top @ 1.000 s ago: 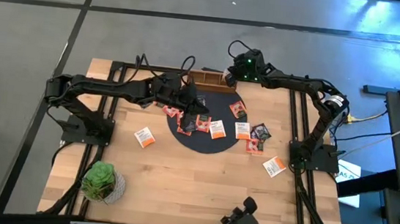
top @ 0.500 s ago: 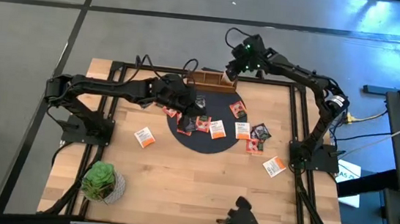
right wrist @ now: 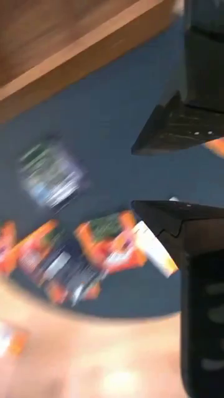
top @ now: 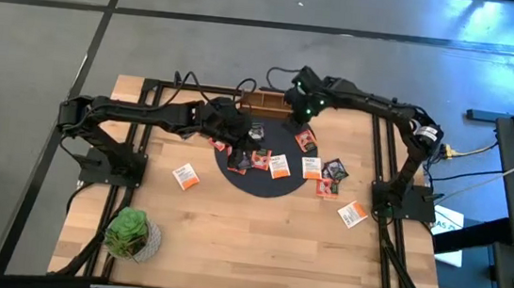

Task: Pick & Place Tea
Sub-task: Put the orange tea bag into the middle section of the wooden organizer

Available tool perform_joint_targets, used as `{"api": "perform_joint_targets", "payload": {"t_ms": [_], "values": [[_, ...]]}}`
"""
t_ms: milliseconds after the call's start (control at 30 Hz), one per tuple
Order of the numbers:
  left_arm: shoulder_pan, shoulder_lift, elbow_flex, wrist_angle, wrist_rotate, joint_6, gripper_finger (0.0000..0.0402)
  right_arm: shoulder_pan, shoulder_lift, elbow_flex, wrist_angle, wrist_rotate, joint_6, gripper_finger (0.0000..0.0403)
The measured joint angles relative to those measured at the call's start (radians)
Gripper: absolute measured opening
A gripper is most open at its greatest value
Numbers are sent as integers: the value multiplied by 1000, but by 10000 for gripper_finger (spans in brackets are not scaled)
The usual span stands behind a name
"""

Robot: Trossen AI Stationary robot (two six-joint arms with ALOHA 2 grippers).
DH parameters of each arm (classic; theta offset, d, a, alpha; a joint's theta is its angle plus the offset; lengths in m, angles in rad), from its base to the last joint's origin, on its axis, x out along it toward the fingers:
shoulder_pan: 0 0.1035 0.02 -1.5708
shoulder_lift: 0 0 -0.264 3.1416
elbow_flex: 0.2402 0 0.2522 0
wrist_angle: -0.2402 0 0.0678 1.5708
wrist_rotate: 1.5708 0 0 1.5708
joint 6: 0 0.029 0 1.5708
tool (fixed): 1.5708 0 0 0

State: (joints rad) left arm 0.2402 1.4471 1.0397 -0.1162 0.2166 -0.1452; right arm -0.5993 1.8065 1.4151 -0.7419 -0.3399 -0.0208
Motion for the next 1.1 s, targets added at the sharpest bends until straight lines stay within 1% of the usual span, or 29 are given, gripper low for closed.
{"api": "perform_joint_targets", "payload": {"t_ms": [67, 133, 267, 400, 467, 533, 600, 800, 967, 1100], "values": [[-4, 0, 0, 1, -34, 2, 15, 16, 0, 0, -63, 79, 24, 129], [-6, 0, 0, 12, -72, 2, 15, 30, 0, 0, -116, 118, 43, 129], [-22, 0, 0, 0, -100, 2, 15, 67, 0, 0, -136, 119, 51, 129], [-39, 0, 0, -86, -109, 1, 15, 115, 0, 0, -78, 120, 90, 129], [-51, 15, 0, -121, -145, -7, 15, 142, 0, 0, -45, 121, 96, 129], [-60, 38, 0, -153, -180, -19, 15, 169, 1, 0, -5, 121, 95, 129], [-69, 73, 0, -141, -201, -24, 15, 193, 1, 0, 21, 120, 96, 129], [-71, 202, 0, -117, -207, -71, 15, 225, 1, 0, 40, 121, 146, 129], [-68, 302, 0, -91, -208, -81, 15, 223, 2, 0, 41, 123, 93, 129], [-68, 345, 0, -59, -207, -98, 15, 224, 2, 0, 34, 136, 86, 129]]}}
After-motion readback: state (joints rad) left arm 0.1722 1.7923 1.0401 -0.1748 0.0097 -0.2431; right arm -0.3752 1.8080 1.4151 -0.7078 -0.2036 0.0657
